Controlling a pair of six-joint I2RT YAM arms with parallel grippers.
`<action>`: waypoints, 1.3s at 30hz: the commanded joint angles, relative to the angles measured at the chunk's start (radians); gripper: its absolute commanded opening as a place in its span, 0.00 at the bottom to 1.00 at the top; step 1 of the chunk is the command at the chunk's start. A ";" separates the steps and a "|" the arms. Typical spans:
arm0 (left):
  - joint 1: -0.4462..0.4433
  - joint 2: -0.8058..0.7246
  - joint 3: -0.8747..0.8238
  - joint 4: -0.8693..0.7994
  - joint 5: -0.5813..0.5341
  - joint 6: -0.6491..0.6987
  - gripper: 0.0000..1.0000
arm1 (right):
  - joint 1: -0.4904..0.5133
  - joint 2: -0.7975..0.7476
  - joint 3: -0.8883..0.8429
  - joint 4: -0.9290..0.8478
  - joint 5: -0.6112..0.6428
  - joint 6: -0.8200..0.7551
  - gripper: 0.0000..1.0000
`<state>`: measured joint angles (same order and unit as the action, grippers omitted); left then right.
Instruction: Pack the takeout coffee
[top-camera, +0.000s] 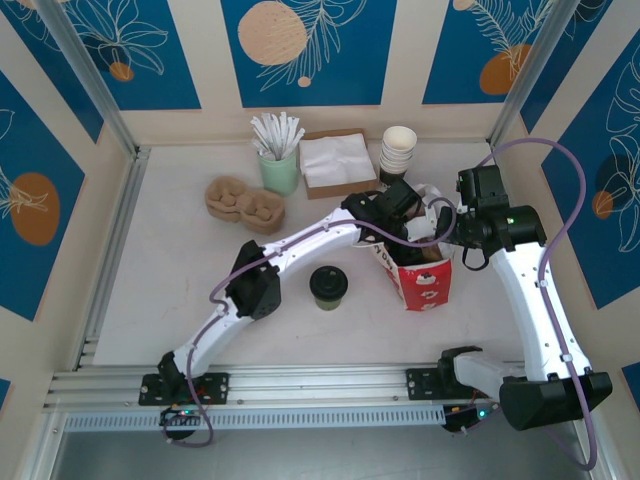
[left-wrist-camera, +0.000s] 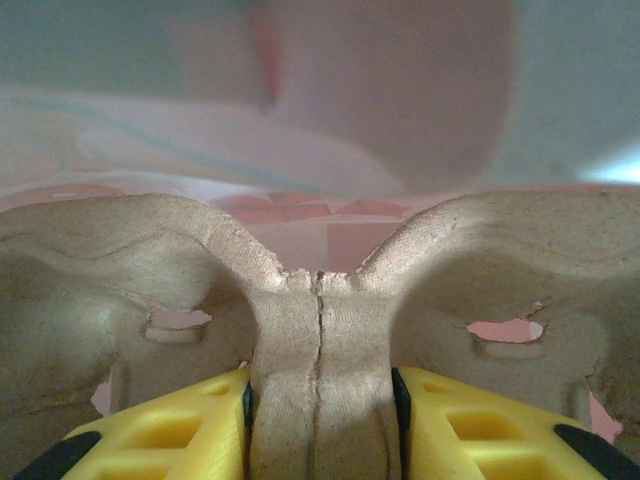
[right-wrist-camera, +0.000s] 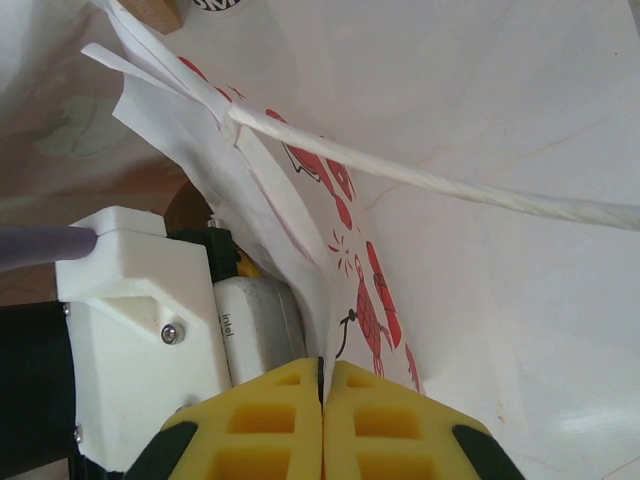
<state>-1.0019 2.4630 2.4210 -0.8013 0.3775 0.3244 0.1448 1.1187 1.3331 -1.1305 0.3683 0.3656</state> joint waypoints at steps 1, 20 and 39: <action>-0.027 0.071 0.003 -0.051 0.014 -0.014 0.38 | 0.009 -0.008 0.000 0.009 -0.005 0.003 0.01; -0.027 0.112 0.003 -0.039 0.023 -0.025 0.40 | 0.009 -0.006 -0.009 0.007 0.003 -0.002 0.01; -0.027 -0.062 0.003 -0.062 0.040 -0.022 0.90 | 0.012 -0.014 0.000 -0.005 -0.011 0.012 0.00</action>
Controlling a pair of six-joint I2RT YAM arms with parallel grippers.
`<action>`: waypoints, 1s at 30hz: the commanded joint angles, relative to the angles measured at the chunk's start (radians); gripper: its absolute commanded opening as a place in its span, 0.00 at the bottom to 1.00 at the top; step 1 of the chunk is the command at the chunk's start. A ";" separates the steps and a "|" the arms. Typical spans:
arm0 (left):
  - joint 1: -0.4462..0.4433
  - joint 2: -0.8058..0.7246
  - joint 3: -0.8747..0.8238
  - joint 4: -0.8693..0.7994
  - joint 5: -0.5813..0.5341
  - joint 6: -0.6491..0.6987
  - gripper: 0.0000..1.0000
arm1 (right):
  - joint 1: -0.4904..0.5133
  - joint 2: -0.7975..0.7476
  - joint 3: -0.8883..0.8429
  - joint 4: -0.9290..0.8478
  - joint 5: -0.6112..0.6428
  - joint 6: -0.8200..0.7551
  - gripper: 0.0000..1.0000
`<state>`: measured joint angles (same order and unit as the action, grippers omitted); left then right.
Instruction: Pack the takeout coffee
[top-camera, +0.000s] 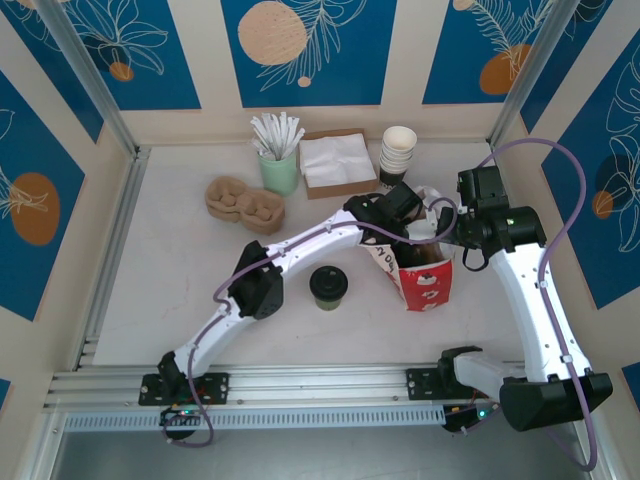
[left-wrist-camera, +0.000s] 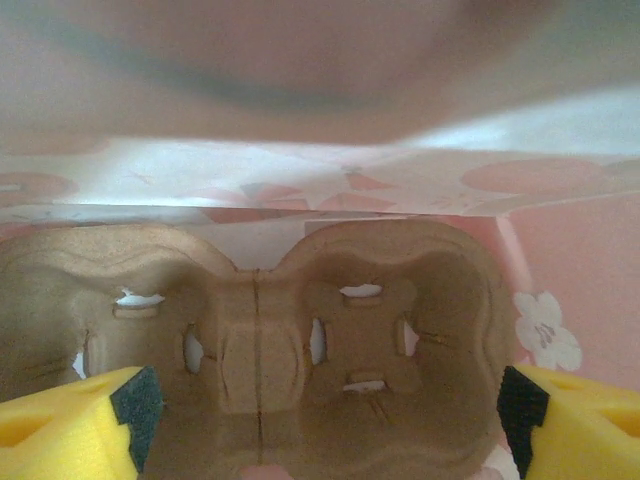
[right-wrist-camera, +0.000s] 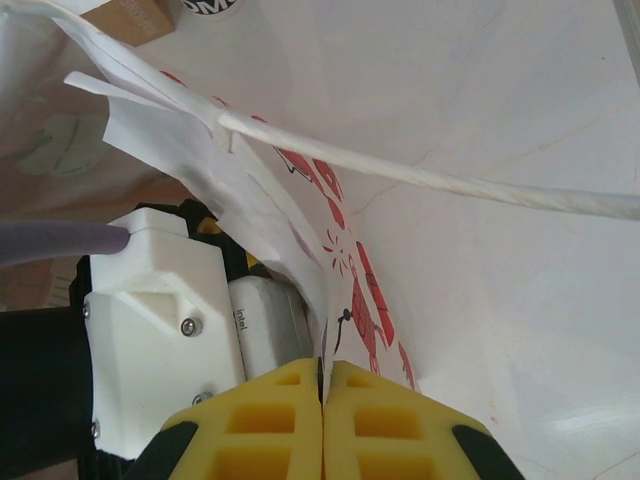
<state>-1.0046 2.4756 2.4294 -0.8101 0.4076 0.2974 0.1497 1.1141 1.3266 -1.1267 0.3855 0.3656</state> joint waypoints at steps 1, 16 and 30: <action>-0.024 -0.085 -0.005 -0.058 0.009 0.005 0.90 | 0.004 -0.010 0.007 -0.008 -0.031 0.015 0.00; -0.024 -0.259 -0.050 -0.067 0.009 -0.045 0.94 | -0.106 0.004 0.047 -0.022 -0.196 0.085 0.00; -0.016 -0.402 -0.060 0.009 -0.115 -0.159 0.94 | -0.128 -0.027 -0.019 0.063 -0.340 0.167 0.05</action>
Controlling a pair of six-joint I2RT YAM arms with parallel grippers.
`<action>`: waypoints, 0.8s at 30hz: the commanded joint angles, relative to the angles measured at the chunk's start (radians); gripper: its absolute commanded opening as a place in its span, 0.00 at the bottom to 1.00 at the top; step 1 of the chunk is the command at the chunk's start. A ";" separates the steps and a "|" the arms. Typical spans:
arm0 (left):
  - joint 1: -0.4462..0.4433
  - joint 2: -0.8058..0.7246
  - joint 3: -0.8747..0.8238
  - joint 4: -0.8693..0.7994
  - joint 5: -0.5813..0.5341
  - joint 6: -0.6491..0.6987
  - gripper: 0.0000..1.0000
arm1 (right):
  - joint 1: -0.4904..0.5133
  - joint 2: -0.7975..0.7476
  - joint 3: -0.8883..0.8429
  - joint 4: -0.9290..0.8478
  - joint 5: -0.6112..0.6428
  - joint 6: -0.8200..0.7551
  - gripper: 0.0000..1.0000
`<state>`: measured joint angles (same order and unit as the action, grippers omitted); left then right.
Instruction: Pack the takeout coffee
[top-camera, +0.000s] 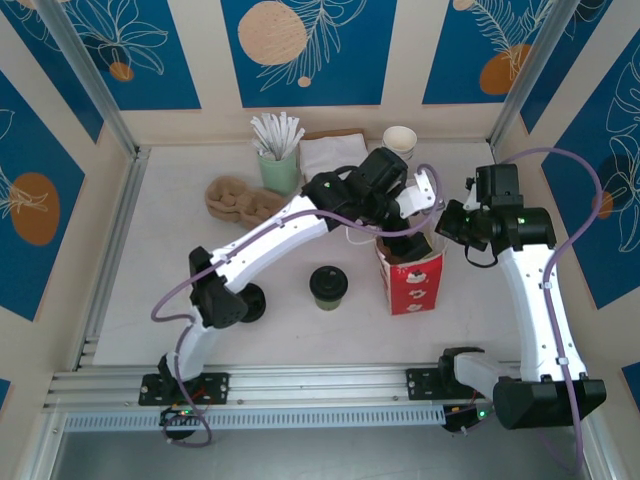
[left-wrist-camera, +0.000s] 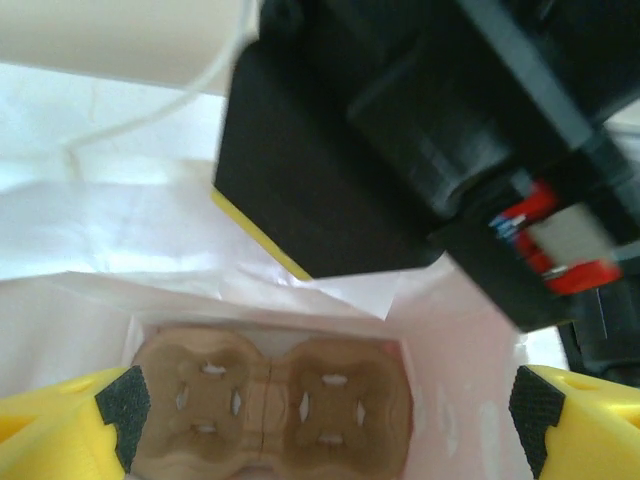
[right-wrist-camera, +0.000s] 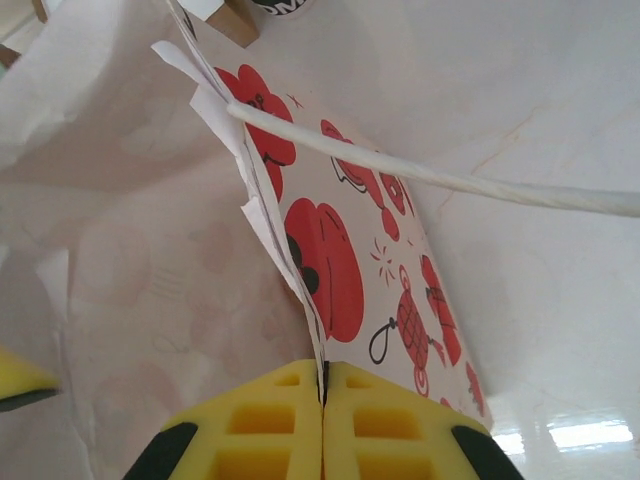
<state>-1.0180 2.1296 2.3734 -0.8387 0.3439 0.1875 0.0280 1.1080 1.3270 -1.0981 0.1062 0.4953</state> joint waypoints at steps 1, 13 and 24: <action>-0.002 -0.065 -0.004 0.041 -0.073 -0.058 0.94 | -0.007 -0.020 -0.026 0.038 -0.065 0.039 0.07; 0.020 -0.197 -0.068 0.025 -0.287 -0.142 0.94 | -0.020 -0.021 0.081 -0.028 -0.024 -0.057 0.49; 0.039 -0.463 -0.432 0.127 -0.399 -0.222 0.95 | -0.020 -0.012 0.229 -0.071 -0.016 -0.110 0.56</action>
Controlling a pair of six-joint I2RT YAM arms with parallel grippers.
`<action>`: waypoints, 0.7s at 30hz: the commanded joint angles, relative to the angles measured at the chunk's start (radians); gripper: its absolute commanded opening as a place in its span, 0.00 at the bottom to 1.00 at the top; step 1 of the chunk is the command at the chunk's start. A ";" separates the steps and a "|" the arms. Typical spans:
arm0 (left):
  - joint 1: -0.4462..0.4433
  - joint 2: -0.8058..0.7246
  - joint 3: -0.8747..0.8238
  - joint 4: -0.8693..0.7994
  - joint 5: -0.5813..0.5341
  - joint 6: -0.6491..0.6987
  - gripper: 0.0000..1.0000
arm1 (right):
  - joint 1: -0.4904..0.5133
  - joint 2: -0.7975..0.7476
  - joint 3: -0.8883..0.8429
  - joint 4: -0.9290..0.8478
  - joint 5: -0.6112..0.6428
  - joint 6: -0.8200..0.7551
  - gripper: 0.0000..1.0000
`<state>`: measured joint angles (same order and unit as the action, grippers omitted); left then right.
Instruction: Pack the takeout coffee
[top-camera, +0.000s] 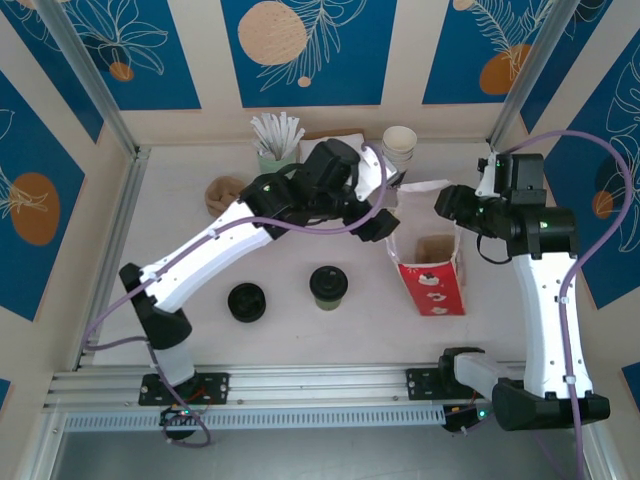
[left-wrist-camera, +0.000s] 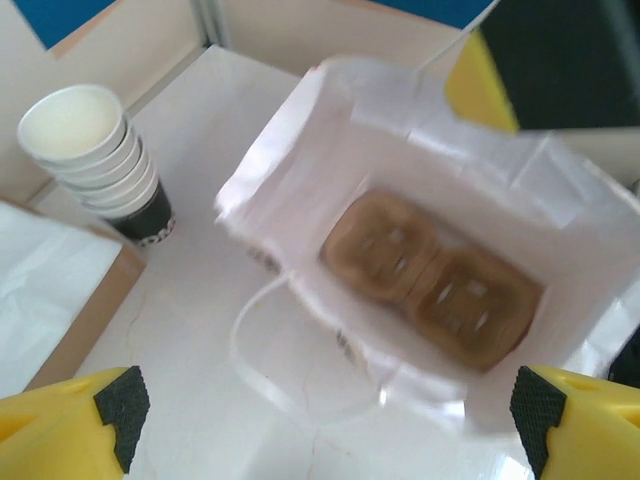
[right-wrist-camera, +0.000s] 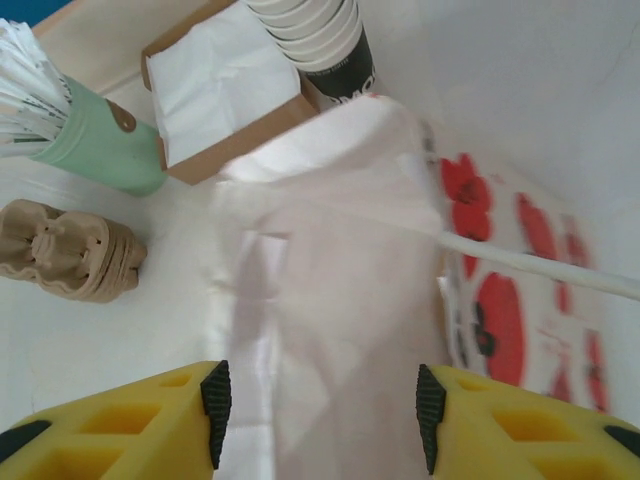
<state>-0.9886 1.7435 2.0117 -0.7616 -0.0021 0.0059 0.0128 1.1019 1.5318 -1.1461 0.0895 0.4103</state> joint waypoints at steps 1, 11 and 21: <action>0.010 -0.103 -0.106 0.064 -0.060 -0.046 0.95 | -0.006 -0.002 0.016 -0.025 0.006 -0.025 0.56; 0.015 -0.192 -0.223 0.087 -0.091 -0.056 0.96 | -0.007 -0.022 -0.031 0.040 -0.060 0.004 0.49; 0.023 -0.185 -0.216 0.096 -0.095 -0.041 0.96 | -0.007 0.009 0.004 0.161 -0.201 0.052 0.47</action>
<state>-0.9806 1.5715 1.7939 -0.6872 -0.0811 -0.0284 0.0109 1.0973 1.5013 -1.0470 -0.0330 0.4324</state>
